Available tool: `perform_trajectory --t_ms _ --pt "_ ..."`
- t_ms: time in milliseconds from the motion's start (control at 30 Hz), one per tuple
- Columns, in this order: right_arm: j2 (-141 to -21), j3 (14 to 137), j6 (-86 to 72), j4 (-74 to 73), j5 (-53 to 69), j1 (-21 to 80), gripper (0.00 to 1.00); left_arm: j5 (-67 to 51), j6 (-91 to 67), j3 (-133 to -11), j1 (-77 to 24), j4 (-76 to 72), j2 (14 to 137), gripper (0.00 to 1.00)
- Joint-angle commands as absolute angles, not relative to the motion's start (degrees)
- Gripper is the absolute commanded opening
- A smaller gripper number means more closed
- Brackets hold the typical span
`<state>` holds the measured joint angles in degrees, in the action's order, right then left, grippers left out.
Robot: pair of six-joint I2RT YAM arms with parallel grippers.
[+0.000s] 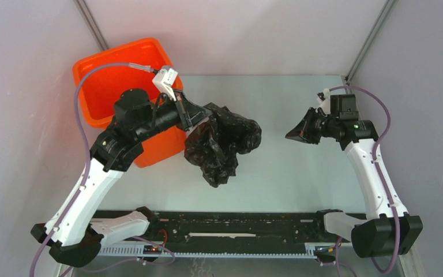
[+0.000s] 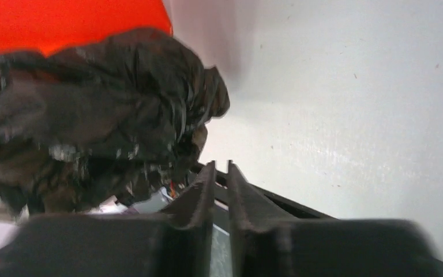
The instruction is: Put the trash bags into the trash bin
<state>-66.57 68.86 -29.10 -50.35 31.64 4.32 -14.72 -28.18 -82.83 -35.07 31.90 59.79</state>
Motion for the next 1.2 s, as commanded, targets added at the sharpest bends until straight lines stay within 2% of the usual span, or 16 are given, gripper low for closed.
perform_trajectory --t_ms 0,33,100,167,300,500,633,767,800,833,1067,1100,1133,1167 --pt "-62.92 73.38 -29.71 -54.36 36.81 6.64 0.38 -14.82 -32.73 -81.57 -34.67 28.67 60.95 0.00" --pt "-61.91 73.35 -30.86 -53.34 39.51 8.19 0.53 -14.65 -33.77 -81.57 -34.69 27.85 61.31 0.00" --pt "-59.81 73.39 -31.89 -49.66 39.17 14.22 0.71 -14.49 -35.66 -81.58 -34.61 26.31 62.06 0.00" --pt "-58.39 73.39 -31.28 -46.62 35.10 23.03 0.81 -15.21 -37.08 -81.65 -34.55 24.66 62.93 0.00" --pt "-58.29 73.66 -27.83 -42.95 27.55 30.85 0.86 -17.83 -37.47 -83.54 -34.33 24.02 64.59 0.00" --pt "-62.89 77.01 -25.04 -41.94 21.90 30.32 0.85 -20.52 -36.87 -84.66 -34.28 25.74 65.66 0.00" --pt "-66.25 77.29 -26.69 -40.29 22.79 31.46 0.74 -22.22 -37.49 -86.40 -34.28 26.09 66.67 0.00" --pt "-68.32 76.64 -27.08 -38.43 18.94 33.83 0.71 -22.76 -37.94 -87.37 -34.21 25.61 66.75 0.00" --pt "-68.62 76.64 -27.25 -37.92 17.87 33.92 0.68 -22.84 -37.97 -87.31 -34.23 25.53 66.57 0.00" --pt "-68.86 76.75 -27.65 -37.73 16.75 33.86 0.62 -22.96 -37.80 -87.28 -34.24 25.49 66.47 0.00" --pt "-64.83 80.03 -28.11 -41.54 15.79 28.46 0.01 -19.05 -30.96 -91.57 -32.60 33.10 66.32 0.00" --pt "-63.50 80.07 -28.64 -41.88 17.03 26.72 0.00 -18.49 -30.19 -92.15 -32.16 34.12 66.35 0.01" --pt "-62.35 80.07 -29.21 -41.99 19.00 24.92 0.00 -17.69 -29.59 -92.71 -31.71 35.19 66.36 0.10" --pt "-61.51 80.07 -30.16 -41.91 21.67 23.02 0.00 -17.09 -29.34 -93.33 -31.46 36.15 66.43 0.23"
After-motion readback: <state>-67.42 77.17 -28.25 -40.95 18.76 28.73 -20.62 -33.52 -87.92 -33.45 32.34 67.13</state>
